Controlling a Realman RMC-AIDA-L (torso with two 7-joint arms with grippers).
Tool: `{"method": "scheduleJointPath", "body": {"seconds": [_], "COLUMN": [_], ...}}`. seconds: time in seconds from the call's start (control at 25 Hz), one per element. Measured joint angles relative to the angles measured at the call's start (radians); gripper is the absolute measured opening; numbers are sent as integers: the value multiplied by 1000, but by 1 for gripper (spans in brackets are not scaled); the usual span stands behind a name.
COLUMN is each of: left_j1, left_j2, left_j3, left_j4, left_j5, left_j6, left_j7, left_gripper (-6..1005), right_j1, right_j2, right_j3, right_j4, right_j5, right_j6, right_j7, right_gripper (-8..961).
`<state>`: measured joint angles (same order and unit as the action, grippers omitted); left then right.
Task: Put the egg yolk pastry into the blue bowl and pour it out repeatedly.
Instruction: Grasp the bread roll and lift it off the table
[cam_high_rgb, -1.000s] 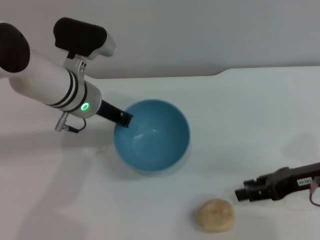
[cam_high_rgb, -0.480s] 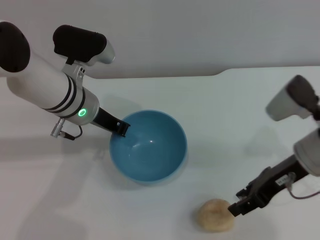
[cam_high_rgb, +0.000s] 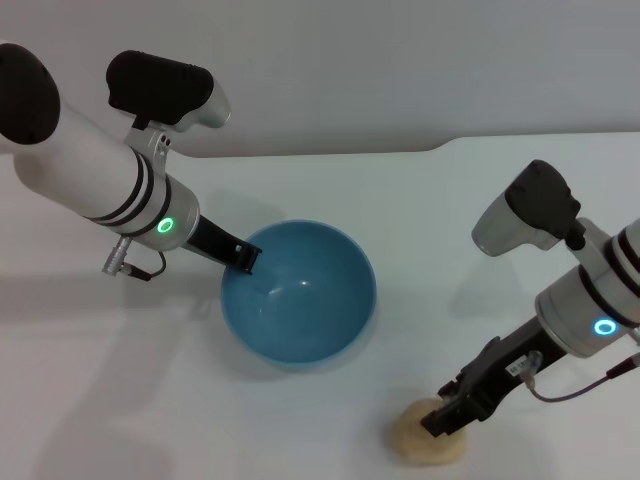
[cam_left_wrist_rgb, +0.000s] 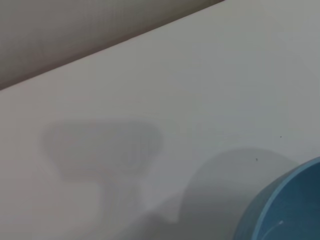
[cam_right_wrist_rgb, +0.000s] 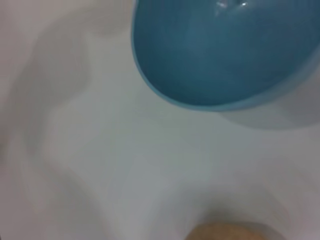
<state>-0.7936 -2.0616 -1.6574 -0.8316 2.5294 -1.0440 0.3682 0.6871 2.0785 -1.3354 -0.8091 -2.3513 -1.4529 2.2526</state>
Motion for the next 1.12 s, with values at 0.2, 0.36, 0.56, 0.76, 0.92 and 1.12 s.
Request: {"method": "scheduleJointPath", "body": {"seconds": [0.2,0.36,0.56,0.76,0.92,1.12], "left_j1": [-4,-8,-11,-8,-8,-11], "left_j2": [0,0,0,0,0,1], "left_j3": [-1,-1,0,0,1,1], "left_j4": [0,0,0,0,0,0], "left_j5": [0,2,3,3,5,6], "left_j6": [-1,-1,1,-1,-1,-1], "left_j7": [0,0,0,0,0,0], "left_gripper": [14,14,14,14,14,14], "right_j1": [30,41,36,31,23,16], "right_j2": [-1,-1,0,0,-1,-5], "right_j3": [-16,-44,-65,-72,-74,-59], "right_j4": [91,130,134,134,120,115], "right_j5": [9,11,12,13,21,24], "right_j6": [23,52,111,145,150,137], "right_j7": [15,18,24,24,18,19], "right_gripper": [397,395,391,388,385,344]}}
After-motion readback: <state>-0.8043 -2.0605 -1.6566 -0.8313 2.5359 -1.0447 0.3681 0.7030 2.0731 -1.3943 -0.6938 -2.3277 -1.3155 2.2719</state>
